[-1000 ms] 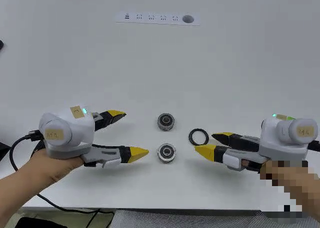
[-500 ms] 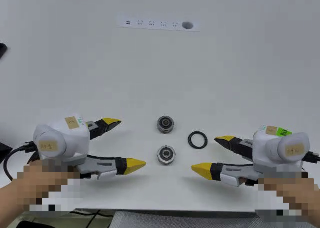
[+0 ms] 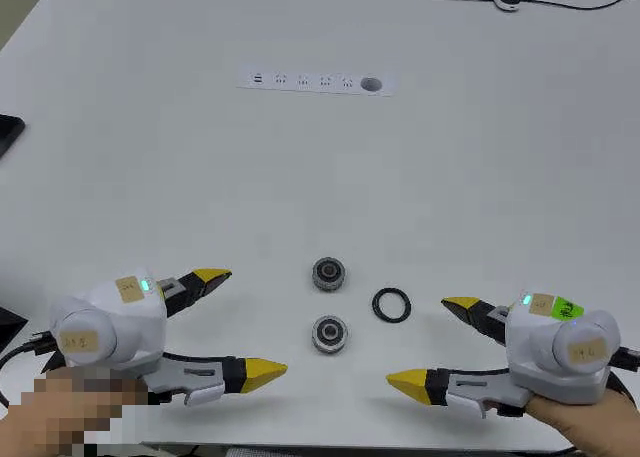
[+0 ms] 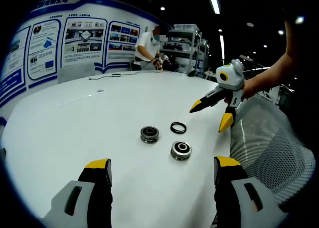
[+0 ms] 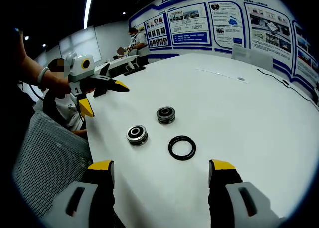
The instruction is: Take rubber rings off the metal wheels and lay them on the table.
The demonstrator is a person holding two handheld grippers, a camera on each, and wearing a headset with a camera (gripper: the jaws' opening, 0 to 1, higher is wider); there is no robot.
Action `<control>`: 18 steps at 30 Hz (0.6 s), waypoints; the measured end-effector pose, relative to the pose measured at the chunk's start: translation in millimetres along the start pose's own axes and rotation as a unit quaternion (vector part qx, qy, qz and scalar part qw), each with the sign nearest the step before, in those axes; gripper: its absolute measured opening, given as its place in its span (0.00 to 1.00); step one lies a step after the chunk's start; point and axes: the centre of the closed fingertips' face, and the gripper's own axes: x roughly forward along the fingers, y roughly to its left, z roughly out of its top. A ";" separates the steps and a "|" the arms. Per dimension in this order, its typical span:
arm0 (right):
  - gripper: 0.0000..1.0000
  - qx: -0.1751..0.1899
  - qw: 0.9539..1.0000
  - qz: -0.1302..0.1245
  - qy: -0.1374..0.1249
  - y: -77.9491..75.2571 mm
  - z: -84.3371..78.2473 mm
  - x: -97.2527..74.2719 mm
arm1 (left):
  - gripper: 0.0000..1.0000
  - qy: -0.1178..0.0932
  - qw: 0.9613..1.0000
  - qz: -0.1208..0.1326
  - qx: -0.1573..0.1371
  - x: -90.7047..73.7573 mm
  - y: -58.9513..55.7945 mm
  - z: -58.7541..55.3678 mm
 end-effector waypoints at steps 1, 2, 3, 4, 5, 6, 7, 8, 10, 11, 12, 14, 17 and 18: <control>0.80 -0.001 1.000 -0.001 -0.002 0.3 0.9 -0.9 | 0.88 -0.002 1.000 0.002 0.000 -0.9 0.1 0.4; 0.80 -0.002 1.000 -0.002 -0.004 0.0 1.5 -1.3 | 0.90 -0.003 1.000 0.004 -0.003 -1.5 0.1 0.8; 0.81 -0.004 1.000 -0.005 -0.006 0.0 2.2 -2.3 | 0.90 -0.004 1.000 0.004 -0.005 -2.5 -1.4 1.8; 0.82 -0.004 1.000 -0.005 -0.007 -0.3 2.3 -2.5 | 0.90 -0.005 1.000 0.004 -0.004 -3.2 -3.6 3.3; 0.82 -0.003 1.000 -0.006 -0.006 -1.1 1.5 -2.9 | 0.90 -0.005 1.000 0.004 -0.003 -4.3 -5.4 4.0; 0.83 -0.003 1.000 -0.007 -0.008 -1.1 2.2 -3.3 | 0.90 -0.004 1.000 0.004 -0.002 -4.9 -6.3 3.9; 0.84 -0.004 1.000 -0.007 -0.011 -0.8 3.7 -3.6 | 0.91 -0.004 1.000 0.005 0.000 -5.6 -7.0 3.3; 0.85 -0.006 1.000 -0.009 -0.013 -0.4 4.7 -3.9 | 0.92 -0.005 1.000 0.006 0.002 -6.8 -6.7 2.5; 0.87 -0.010 1.000 -0.011 -0.016 -0.2 6.0 -4.5 | 0.93 -0.005 1.000 0.006 -0.003 -9.3 -6.1 0.6; 0.88 -0.011 1.000 -0.012 -0.018 -0.4 6.1 -4.7 | 0.93 -0.009 1.000 0.008 -0.001 -10.6 -6.3 1.3; 0.89 -0.011 1.000 -0.013 -0.021 -0.2 6.6 -5.1 | 0.94 -0.014 1.000 0.010 0.000 -11.8 -6.7 3.3; 0.92 -0.009 0.999 -0.015 -0.030 0.5 7.5 -5.9 | 0.96 -0.021 1.000 0.012 -0.006 -14.3 -6.3 4.8; 0.97 -0.011 0.999 -0.021 -0.032 0.2 4.7 -6.3 | 0.99 -0.025 1.000 0.016 -0.010 -16.7 -4.8 3.9; 0.97 -0.010 0.999 -0.021 -0.031 0.6 3.7 -6.3 | 1.00 -0.026 0.999 0.018 -0.007 -17.3 -4.8 4.0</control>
